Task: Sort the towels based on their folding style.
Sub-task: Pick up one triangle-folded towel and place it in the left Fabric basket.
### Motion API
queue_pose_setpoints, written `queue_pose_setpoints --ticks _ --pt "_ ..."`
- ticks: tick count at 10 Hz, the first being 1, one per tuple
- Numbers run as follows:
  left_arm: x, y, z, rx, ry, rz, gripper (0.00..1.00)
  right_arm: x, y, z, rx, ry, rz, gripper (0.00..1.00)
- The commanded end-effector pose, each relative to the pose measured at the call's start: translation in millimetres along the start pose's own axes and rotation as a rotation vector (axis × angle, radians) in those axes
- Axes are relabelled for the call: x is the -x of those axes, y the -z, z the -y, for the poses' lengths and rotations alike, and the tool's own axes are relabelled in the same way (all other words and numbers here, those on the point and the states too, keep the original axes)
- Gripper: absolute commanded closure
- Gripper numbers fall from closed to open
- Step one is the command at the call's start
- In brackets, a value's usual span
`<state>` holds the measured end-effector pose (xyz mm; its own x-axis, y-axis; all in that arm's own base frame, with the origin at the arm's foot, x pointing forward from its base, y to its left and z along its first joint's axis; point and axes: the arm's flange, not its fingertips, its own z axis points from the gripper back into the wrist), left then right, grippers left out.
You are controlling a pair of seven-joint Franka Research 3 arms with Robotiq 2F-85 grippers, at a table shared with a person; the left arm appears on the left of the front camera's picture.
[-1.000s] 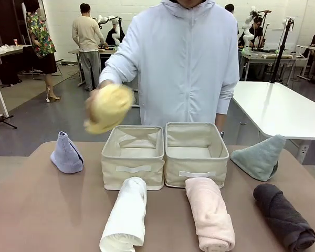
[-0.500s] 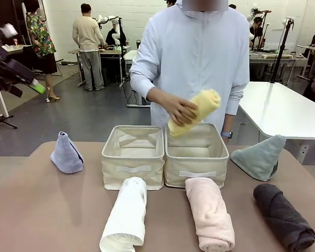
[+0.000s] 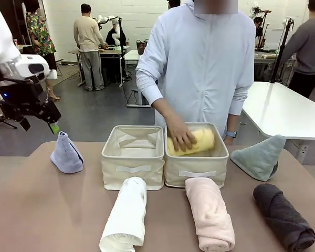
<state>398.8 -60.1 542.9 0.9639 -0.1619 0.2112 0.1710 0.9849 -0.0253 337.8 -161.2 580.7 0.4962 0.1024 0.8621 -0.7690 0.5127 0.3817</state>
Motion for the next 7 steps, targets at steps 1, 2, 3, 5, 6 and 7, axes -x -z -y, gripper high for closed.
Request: queue_pose_setpoints --ticks 1,2,3,5,6,7 --pt "-21 1 3 -0.004 -0.076 -0.016 0.00 -2 1 2 -0.014 -0.018 0.032 0.00" --pt "-29 12 5 -0.008 -0.128 -0.025 0.00 -2 1 2 -0.014 -0.018 0.032 0.00" --pt "-38 25 8 -0.004 -0.186 -0.036 0.00 -2 1 2 -0.014 -0.018 0.032 0.00" --pt "-60 54 13 -0.029 -0.268 -0.082 0.00 -2 1 2 -0.014 -0.018 0.032 0.00" --pt "-72 64 14 -0.024 -0.301 -0.107 0.00 -2 1 2 -0.014 -0.018 0.032 0.00" --pt "-82 68 14 -0.008 -0.336 -0.089 0.00 -2 1 2 -0.014 -0.018 0.032 0.00"
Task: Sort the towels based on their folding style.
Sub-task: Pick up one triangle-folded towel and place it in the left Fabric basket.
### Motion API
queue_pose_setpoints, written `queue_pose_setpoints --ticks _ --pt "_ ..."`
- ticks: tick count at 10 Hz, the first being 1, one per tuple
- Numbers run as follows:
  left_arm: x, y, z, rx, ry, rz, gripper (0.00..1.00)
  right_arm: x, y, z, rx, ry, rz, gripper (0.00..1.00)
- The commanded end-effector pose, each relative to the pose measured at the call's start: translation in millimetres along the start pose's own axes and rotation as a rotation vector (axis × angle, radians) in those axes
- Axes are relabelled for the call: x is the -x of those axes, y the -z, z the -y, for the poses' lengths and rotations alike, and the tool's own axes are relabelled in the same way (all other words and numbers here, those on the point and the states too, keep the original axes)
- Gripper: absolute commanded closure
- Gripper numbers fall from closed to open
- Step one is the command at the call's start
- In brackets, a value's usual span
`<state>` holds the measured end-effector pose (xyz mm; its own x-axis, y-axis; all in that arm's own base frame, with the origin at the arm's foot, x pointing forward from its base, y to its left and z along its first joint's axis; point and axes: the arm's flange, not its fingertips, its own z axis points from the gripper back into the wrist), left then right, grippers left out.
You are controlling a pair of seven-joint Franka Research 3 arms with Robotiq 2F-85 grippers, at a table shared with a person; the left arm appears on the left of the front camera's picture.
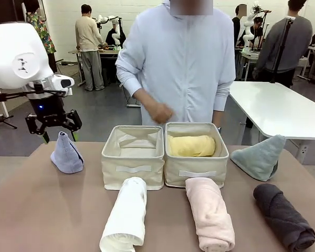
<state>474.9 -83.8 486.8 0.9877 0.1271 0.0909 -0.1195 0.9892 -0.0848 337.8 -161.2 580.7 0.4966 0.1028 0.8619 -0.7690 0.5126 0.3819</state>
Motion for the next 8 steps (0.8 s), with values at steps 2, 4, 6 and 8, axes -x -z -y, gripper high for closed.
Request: queue_pose_setpoints --ticks 2,4,6,8 --pt "-16 -25 -3 0.087 0.005 0.081 0.00 -2 1 2 -0.014 -0.019 0.033 0.00" --pt "-12 1 3 0.009 -0.024 0.016 0.00 -2 1 2 -0.014 -0.019 0.033 0.00" --pt "-12 1 3 0.009 -0.024 0.016 0.00 -2 1 2 -0.014 -0.019 0.033 0.00" --pt "-14 1 3 0.021 -0.024 0.017 0.00 -2 1 2 -0.014 -0.019 0.033 0.00"
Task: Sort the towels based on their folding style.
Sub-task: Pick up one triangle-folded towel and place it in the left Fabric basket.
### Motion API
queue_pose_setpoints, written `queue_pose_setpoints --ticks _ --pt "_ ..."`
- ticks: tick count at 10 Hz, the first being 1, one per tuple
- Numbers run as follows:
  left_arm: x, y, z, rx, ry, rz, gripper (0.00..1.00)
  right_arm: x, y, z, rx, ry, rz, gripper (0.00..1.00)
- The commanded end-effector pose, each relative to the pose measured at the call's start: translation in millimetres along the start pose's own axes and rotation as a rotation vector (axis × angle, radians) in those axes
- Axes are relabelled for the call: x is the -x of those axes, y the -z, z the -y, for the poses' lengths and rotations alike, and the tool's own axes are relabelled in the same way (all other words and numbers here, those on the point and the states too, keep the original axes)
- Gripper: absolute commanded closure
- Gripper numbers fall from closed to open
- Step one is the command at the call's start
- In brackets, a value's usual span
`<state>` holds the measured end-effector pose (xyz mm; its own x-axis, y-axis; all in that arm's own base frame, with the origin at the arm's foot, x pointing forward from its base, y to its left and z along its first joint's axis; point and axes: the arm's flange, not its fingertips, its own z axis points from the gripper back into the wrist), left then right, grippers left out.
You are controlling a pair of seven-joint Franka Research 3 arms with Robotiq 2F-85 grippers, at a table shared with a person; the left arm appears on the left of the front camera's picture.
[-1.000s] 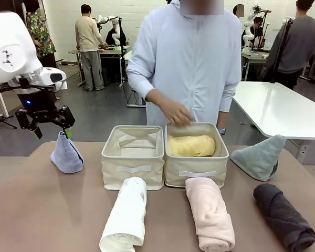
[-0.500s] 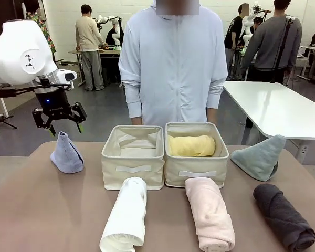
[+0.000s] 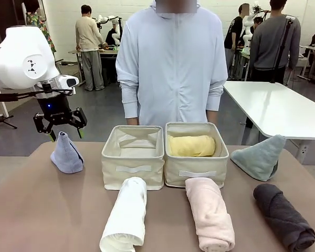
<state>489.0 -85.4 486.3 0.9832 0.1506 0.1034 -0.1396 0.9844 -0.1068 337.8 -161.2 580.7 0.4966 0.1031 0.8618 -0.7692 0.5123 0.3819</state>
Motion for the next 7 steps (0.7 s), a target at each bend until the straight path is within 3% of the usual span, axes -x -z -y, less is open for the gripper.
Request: queue_pose_setpoints --ticks 1,3,7 --pt "-20 18 -3 -0.020 -0.036 -0.028 0.00 -2 1 2 -0.013 -0.018 0.033 0.00" --pt "-43 43 -5 -0.052 -0.082 -0.075 0.00 -2 1 2 -0.013 -0.018 0.033 0.00" --pt "-53 55 -5 -0.090 -0.131 -0.063 0.00 -2 1 2 -0.013 -0.018 0.033 0.00"
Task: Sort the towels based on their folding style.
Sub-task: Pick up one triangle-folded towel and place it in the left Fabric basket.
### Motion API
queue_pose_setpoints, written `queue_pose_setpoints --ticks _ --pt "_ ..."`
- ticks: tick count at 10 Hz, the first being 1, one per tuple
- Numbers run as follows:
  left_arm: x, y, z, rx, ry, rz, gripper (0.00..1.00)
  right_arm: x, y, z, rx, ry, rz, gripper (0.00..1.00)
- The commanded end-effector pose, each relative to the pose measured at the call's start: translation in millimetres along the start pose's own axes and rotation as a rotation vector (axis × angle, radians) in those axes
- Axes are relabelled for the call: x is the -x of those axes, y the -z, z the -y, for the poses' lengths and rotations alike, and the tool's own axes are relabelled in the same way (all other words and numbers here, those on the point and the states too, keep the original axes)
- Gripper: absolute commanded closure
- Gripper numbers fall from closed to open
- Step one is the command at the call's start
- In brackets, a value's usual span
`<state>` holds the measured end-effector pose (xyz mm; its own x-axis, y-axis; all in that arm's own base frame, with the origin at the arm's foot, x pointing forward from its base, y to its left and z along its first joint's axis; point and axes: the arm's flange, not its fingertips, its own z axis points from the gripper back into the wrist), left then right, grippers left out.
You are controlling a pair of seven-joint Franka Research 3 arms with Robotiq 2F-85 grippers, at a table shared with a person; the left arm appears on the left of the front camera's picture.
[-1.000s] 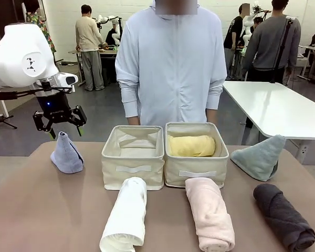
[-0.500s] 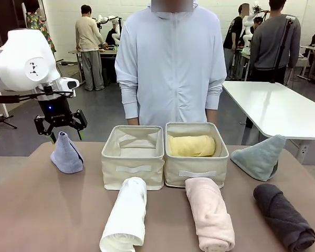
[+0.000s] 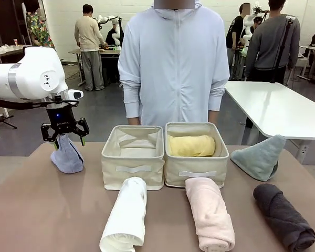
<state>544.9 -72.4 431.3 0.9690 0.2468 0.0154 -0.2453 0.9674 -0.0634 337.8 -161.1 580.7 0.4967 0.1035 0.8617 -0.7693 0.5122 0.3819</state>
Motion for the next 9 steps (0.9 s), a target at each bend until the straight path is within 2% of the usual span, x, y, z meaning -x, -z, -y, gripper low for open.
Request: queue_pose_setpoints --ticks 1,2,3,4,5,6,7,9 --pt "0.4 -3.6 5.1 -0.044 -0.029 0.041 0.00 -2.2 0.8 2.4 -0.013 -0.018 0.033 0.00" --pt "0.5 -3.4 3.5 -0.043 -0.001 0.040 0.00 -2.2 0.8 2.4 -0.013 -0.018 0.033 0.00" --pt "2.2 -3.7 2.2 -0.049 0.013 0.033 0.59 -2.2 0.8 2.4 -0.013 -0.018 0.033 0.00" --pt "2.9 -4.3 1.9 -0.048 0.013 0.029 0.59 -2.2 0.8 2.4 -0.013 -0.018 0.033 0.00" --pt "3.7 -4.8 1.6 -0.051 0.008 0.030 1.00 -2.2 0.8 2.4 -0.013 -0.018 0.033 0.00" --pt "6.0 -6.2 1.1 -0.070 0.010 0.036 0.63 -2.2 0.8 2.4 -0.013 -0.018 0.033 0.00" --pt "6.5 -8.2 0.2 -0.068 0.010 0.036 1.00 -2.2 0.8 2.4 -0.013 -0.018 0.033 0.00" --pt "9.0 -7.8 0.0 -0.083 0.018 0.025 1.00 -2.2 0.8 2.4 -0.013 -0.018 0.033 0.00"
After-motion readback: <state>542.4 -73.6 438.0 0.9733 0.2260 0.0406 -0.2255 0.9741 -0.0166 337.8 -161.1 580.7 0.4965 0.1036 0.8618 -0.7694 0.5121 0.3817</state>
